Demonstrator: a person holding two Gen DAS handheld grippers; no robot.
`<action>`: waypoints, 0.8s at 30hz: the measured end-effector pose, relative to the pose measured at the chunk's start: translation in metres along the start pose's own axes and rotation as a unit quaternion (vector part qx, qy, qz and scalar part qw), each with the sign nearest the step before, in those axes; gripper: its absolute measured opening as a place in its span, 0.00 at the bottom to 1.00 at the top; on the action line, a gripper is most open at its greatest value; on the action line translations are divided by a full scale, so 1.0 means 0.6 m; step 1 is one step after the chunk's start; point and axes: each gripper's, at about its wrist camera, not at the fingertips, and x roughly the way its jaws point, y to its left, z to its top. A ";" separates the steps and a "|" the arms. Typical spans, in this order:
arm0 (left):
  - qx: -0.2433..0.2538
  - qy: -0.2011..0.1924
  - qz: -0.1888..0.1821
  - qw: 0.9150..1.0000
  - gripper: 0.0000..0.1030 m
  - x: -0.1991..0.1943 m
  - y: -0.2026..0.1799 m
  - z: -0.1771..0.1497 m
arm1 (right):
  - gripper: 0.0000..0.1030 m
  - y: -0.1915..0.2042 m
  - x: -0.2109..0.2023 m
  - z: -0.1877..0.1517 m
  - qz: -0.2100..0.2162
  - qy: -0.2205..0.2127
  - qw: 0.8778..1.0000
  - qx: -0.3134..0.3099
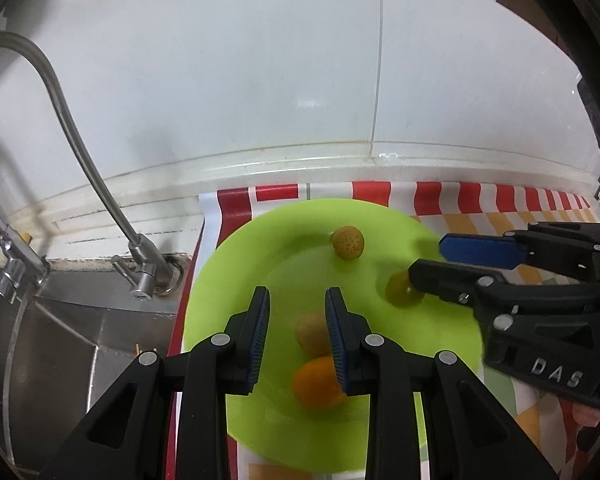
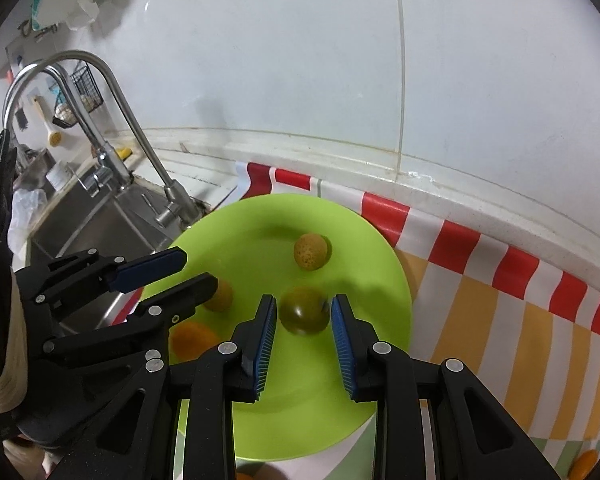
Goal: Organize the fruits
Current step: 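Carry both fruits over the green plate and open both tools, then lift both tools away from the plate toward the remaining fruits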
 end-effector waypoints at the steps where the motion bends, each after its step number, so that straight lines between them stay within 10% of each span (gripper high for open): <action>1: -0.001 -0.001 0.001 1.000 0.28 -0.007 -0.001 -0.001 | 0.31 -0.002 -0.007 -0.001 -0.002 -0.004 1.000 0.001; 24: 0.026 -0.128 0.001 0.991 0.40 -0.248 -0.103 -0.045 | 0.36 -0.008 -0.255 -0.084 -0.023 -0.126 0.992 0.018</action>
